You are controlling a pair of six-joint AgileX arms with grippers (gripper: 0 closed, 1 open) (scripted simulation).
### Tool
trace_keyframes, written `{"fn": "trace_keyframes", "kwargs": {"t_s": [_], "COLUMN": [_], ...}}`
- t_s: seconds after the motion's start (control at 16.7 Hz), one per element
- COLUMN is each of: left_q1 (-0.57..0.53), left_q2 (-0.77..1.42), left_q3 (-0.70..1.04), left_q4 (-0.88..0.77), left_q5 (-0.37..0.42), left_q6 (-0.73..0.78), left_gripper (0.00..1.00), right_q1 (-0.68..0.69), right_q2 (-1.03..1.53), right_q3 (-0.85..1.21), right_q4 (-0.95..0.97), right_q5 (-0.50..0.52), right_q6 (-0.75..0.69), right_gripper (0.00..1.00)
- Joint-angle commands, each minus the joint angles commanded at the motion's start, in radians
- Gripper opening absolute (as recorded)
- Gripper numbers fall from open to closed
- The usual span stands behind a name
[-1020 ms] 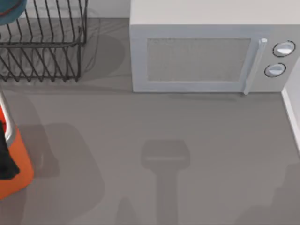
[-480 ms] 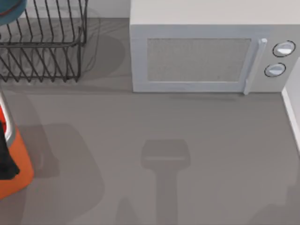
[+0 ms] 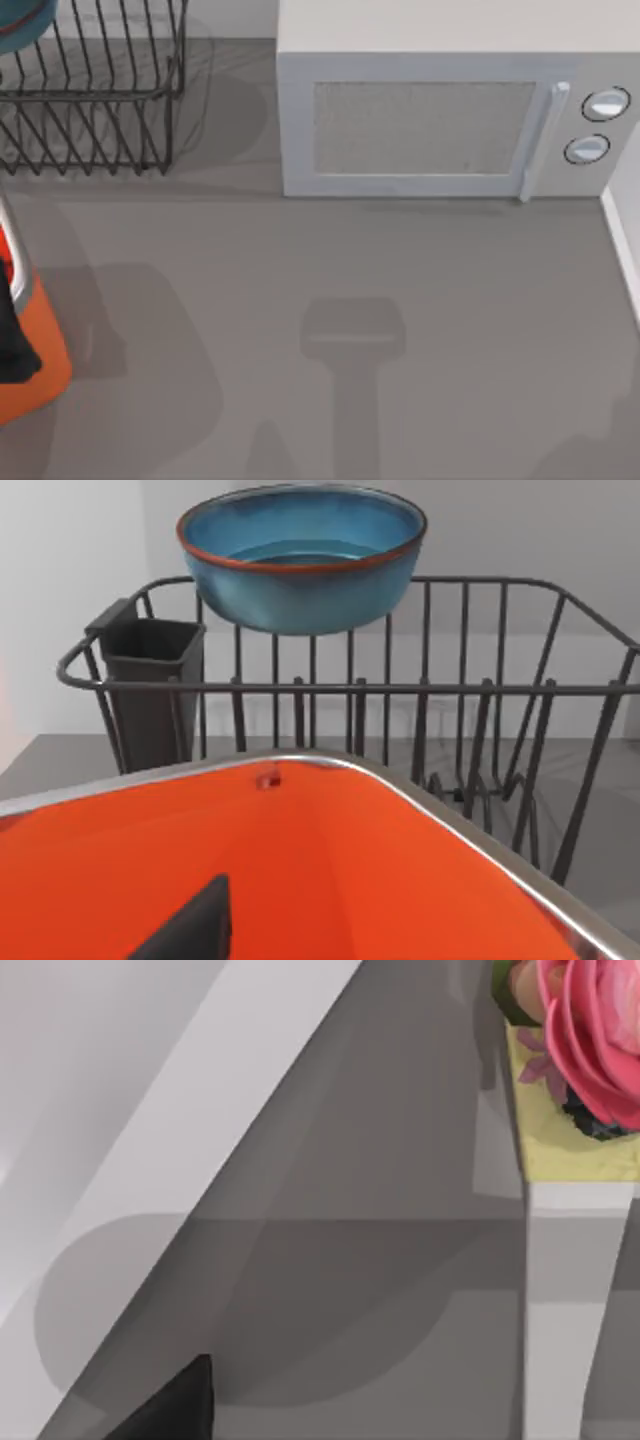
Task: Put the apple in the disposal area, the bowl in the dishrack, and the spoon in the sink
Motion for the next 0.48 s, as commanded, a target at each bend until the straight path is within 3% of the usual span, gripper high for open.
{"fn": "trace_keyframes", "kwargs": {"t_s": [0.36,0.48], "left_q1": [0.000,0.000], "left_q2": [0.000,0.000], "left_q3": [0.000,0.000], "left_q4": [0.000,0.000], "left_q5": [0.000,0.000], "left_q6": [0.000,0.000], "left_gripper": [1.00,1.00], "right_q1": [0.000,0.000], "right_q2": [0.000,0.000], "right_q3": [0.000,0.000], "right_q4": [0.000,0.000], "right_q5": [0.000,0.000], "right_q6": [0.000,0.000], "right_gripper": [0.02,0.00]}}
